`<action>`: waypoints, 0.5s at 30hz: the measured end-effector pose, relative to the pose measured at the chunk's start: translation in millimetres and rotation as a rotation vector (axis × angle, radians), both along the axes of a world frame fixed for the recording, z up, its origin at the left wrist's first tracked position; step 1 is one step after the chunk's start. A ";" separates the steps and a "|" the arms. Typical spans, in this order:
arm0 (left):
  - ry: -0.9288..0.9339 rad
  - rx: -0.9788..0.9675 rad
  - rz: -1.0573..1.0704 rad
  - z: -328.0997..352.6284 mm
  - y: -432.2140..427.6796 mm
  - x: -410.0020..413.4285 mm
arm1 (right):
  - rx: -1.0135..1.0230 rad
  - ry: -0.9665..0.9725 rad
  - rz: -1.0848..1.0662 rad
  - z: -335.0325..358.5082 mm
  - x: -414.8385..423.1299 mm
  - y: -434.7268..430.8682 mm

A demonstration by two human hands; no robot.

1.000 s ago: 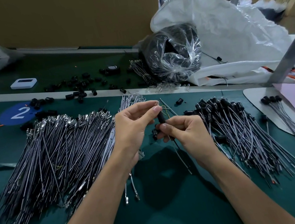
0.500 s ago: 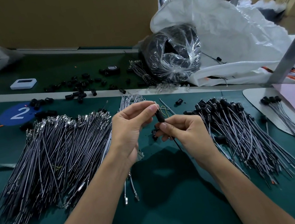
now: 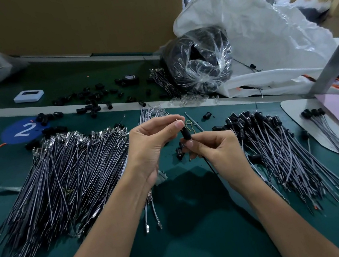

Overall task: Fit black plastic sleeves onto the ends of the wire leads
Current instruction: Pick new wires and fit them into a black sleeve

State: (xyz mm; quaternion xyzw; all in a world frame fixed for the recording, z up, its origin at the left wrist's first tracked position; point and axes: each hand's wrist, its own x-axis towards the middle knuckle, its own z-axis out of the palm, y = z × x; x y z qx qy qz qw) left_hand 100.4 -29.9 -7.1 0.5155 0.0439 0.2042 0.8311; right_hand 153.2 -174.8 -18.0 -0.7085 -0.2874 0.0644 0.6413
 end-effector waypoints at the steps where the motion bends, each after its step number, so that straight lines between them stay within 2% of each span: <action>1: -0.007 -0.013 -0.004 0.1 -0.5 0.0 | -0.003 -0.005 -0.010 -0.2 0.2 0.0; 6: -0.007 -0.099 -0.017 1.8 -1.9 0.0 | -0.052 -0.064 -0.044 -2.6 2.0 0.3; 15: 0.005 -0.067 0.025 1.9 -3.9 0.0 | -0.071 -0.105 -0.068 -7.2 4.9 0.5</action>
